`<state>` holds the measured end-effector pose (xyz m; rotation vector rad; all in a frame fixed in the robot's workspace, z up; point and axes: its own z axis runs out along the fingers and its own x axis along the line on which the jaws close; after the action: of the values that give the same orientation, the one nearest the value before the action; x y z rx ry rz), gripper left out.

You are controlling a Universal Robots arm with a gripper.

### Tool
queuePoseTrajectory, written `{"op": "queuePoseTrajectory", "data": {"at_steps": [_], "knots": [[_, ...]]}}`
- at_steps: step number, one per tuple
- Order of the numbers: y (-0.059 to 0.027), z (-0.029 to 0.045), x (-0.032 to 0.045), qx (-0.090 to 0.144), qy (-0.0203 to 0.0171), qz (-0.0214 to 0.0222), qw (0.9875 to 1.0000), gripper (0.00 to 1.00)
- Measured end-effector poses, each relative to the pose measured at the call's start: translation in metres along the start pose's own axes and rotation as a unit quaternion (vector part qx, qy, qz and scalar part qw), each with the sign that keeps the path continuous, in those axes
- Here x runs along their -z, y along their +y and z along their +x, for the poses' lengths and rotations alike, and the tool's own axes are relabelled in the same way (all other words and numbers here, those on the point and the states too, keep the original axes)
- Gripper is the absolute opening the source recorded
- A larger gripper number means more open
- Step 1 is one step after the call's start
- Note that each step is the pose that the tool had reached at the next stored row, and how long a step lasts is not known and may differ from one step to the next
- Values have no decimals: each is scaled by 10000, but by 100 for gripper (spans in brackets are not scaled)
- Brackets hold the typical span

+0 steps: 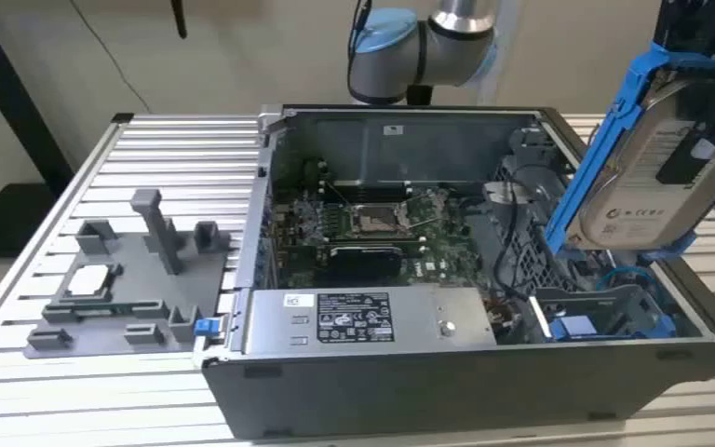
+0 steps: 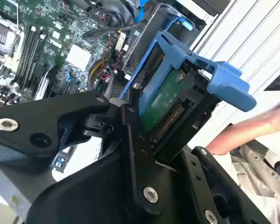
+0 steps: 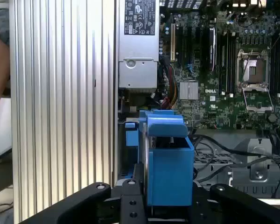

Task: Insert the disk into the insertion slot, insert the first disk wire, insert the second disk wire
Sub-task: 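Insert the disk into the insertion slot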

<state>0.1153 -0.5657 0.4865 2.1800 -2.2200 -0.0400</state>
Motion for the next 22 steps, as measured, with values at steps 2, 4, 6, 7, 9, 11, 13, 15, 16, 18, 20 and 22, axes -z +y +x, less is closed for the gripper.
{"op": "queuePoseTrajectory", "data": {"at_steps": [2,4,6,7,9,11,13,15,16,18,20,22], "knots": [[0,0,0,0,0,0,10000,0],[0,0,0,0,0,0,10000,0],[-1,0,-3,0,1,0,10000,0],[-3,0,-5,0,0,0,10000,0],[-9,0,-14,0,0,0,10000,0],[-15,3,-27,0,0,0,10000,0],[-22,6,-41,0,0,0,10000,0],[-30,9,-59,0,-1,0,10000,0],[-34,10,-67,0,0,0,10000,0],[-45,13,-88,0,-1,0,10000,0],[-58,15,-109,0,-1,0,10000,0],[-71,16,-128,0,-1,0,10000,0]]}}
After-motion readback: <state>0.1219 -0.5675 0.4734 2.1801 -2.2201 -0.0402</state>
